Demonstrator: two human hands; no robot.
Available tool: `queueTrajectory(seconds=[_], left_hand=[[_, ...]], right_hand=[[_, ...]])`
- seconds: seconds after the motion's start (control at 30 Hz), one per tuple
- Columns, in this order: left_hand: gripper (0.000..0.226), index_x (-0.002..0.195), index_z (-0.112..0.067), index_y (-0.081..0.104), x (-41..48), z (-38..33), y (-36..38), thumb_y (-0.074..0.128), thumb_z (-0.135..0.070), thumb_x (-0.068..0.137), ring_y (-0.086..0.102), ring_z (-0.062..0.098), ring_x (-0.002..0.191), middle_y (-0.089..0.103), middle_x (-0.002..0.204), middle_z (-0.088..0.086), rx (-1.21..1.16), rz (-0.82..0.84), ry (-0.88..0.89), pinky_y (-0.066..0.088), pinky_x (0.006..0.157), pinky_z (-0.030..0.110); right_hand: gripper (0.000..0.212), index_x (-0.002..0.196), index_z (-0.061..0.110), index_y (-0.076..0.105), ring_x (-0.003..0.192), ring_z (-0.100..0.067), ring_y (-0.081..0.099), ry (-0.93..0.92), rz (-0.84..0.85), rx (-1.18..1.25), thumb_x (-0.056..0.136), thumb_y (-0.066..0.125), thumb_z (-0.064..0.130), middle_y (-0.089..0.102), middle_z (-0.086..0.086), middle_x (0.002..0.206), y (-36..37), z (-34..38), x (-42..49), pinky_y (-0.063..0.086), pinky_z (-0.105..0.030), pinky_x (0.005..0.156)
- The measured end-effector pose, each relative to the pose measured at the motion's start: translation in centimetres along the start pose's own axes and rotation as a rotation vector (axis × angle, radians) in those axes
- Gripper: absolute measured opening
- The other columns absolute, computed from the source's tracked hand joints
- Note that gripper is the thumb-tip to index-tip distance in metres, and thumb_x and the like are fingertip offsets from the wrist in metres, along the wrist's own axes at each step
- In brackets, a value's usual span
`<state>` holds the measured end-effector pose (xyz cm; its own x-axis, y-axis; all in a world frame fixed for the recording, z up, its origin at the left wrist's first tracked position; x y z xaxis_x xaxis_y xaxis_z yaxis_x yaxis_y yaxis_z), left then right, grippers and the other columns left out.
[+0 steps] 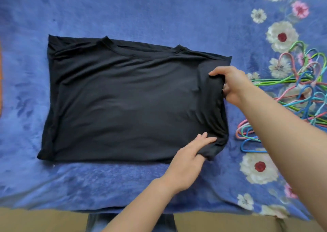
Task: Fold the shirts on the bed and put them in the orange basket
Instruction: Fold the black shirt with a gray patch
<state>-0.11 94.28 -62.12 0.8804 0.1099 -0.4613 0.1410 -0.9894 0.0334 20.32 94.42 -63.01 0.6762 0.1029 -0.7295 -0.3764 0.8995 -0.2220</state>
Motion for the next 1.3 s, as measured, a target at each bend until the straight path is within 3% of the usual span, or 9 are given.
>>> queueTrajectory(seconds=[0.13,0.23,0.47,0.57,0.67,0.8,0.97,1.17,1.3], left_hand=[[0.034,0.087,-0.023,0.078,-3.7,0.3,-7.4,0.053,-0.011,0.069,0.065,0.009,0.103,0.072,0.103,-0.003,-0.783,-0.194,-0.134,0.049,0.091,0.024],[0.041,0.099,-0.008,0.076,-6.7,1.7,-11.3,0.065,0.000,0.060,0.062,0.027,0.113,0.067,0.118,0.013,-1.248,-0.202,-0.171,0.049,0.096,0.041],[0.073,0.099,-0.003,0.073,-14.6,8.6,-22.0,0.077,0.002,0.026,0.063,0.035,0.108,0.063,0.122,0.018,-1.416,-0.498,-0.098,0.056,0.079,0.048],[0.085,0.093,-0.009,0.073,-17.7,13.2,-24.0,0.079,-0.005,0.008,0.068,0.029,0.099,0.067,0.114,0.016,-1.270,-0.598,-0.238,0.057,0.079,0.045],[0.102,0.126,-0.012,0.057,-19.0,13.7,-24.8,0.083,-0.017,0.027,0.063,0.028,0.111,0.063,0.124,0.014,-1.111,-0.485,-0.338,0.051,0.093,0.046],[0.025,0.105,-0.010,0.065,-19.0,13.2,-27.3,0.070,-0.022,0.083,0.070,0.019,0.091,0.072,0.104,0.005,-0.648,-0.598,-0.479,0.055,0.080,0.031],[0.016,0.093,-0.002,0.065,-19.6,12.7,-30.4,0.058,-0.017,0.093,0.065,0.020,0.078,0.069,0.091,0.009,-0.350,-0.798,-0.526,0.057,0.065,0.027],[0.026,0.082,0.001,0.061,-18.2,12.1,-30.9,0.066,-0.025,0.085,0.064,0.014,0.065,0.065,0.070,0.011,-0.100,-0.641,-0.556,0.049,0.070,0.036],[0.020,0.077,-0.014,0.061,-17.5,9.1,-33.2,0.063,-0.030,0.089,0.059,0.018,0.062,0.066,0.065,0.003,0.083,-0.822,-0.420,0.043,0.061,0.030]], right_hand=[[0.015,0.076,0.015,0.051,0.055,-0.017,0.052,-0.007,0.145,0.095,0.072,0.056,0.002,0.055,-0.004,0.076,5.4,3.0,-2.3,0.046,-0.022,0.051],[0.014,0.074,0.013,0.048,0.050,-0.015,0.050,-0.080,0.154,0.063,0.078,0.054,0.001,0.049,-0.001,0.066,10.9,5.8,-5.1,0.051,-0.025,0.055],[0.008,0.087,0.021,0.057,0.065,-0.017,0.063,-0.192,0.573,-0.149,0.089,0.059,0.014,0.059,-0.004,0.083,29.0,6.2,-13.8,0.056,-0.030,0.064],[0.044,0.132,0.012,0.049,0.078,-0.018,0.060,-0.216,0.516,-0.306,0.090,0.058,0.017,0.059,-0.001,0.091,30.1,2.7,-13.5,0.052,-0.029,0.069],[0.036,0.122,0.008,0.057,0.067,-0.015,0.055,-0.264,0.368,-0.406,0.086,0.055,0.013,0.060,0.002,0.080,27.3,-1.5,-12.3,0.045,-0.030,0.063],[0.016,0.101,0.023,0.060,0.070,-0.011,0.057,-0.392,0.171,-0.593,0.088,0.055,0.014,0.061,0.006,0.074,22.0,-5.5,-12.6,0.043,-0.016,0.064],[0.017,0.092,0.024,0.048,0.071,-0.011,0.047,-0.598,0.074,-0.881,0.086,0.063,0.026,0.047,0.010,0.079,19.1,-9.0,-15.8,0.036,-0.026,0.062],[0.026,0.097,0.018,0.050,0.073,-0.016,0.054,-0.150,-0.132,-0.405,0.086,0.066,0.036,0.055,0.004,0.082,14.7,-13.9,-16.0,0.042,-0.027,0.065],[0.022,0.084,0.013,0.064,0.073,-0.011,0.066,-0.071,0.052,-0.399,0.077,0.076,0.030,0.071,0.003,0.076,16.1,-15.3,-15.8,0.053,-0.034,0.069]])
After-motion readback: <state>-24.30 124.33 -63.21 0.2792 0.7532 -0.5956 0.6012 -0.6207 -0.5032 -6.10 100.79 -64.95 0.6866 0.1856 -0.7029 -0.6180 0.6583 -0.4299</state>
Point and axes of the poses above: each hand's wrist, its own x-axis towards the middle knuckle, its own y-axis out of the palm, z = x × y, the point moved 10 cm from there along x, towards the middle knuckle
